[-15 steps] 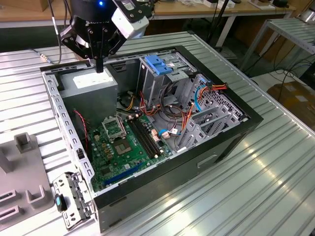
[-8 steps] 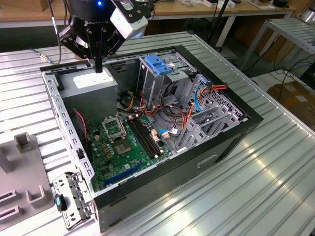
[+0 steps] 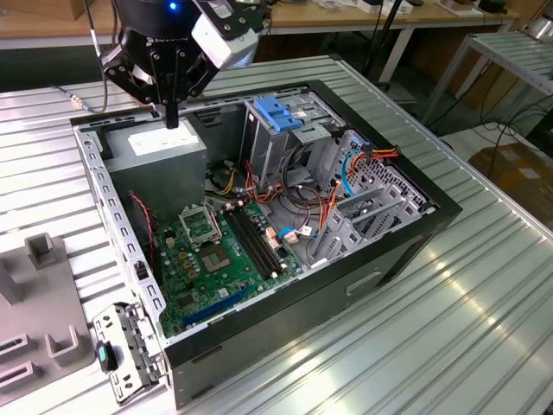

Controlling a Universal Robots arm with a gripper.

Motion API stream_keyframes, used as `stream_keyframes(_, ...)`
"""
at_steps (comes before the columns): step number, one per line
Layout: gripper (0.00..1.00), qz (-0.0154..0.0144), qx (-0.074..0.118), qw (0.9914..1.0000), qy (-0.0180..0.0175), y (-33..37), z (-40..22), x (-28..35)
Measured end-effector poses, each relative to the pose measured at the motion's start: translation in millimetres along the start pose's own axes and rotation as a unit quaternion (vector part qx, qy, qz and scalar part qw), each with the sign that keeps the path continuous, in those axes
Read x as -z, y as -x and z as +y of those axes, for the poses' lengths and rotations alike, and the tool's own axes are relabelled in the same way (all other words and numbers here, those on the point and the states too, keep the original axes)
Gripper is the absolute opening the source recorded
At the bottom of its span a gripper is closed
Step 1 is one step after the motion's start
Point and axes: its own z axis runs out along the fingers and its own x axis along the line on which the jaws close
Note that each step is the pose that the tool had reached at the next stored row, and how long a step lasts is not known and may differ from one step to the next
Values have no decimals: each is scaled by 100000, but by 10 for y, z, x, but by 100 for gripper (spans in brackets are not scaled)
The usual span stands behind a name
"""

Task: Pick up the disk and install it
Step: 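Reach for the disk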

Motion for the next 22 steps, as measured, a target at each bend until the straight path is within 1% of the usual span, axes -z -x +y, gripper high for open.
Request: stream_keyframes(22, 11, 4, 2, 100000, -2, -65, -5, 2)
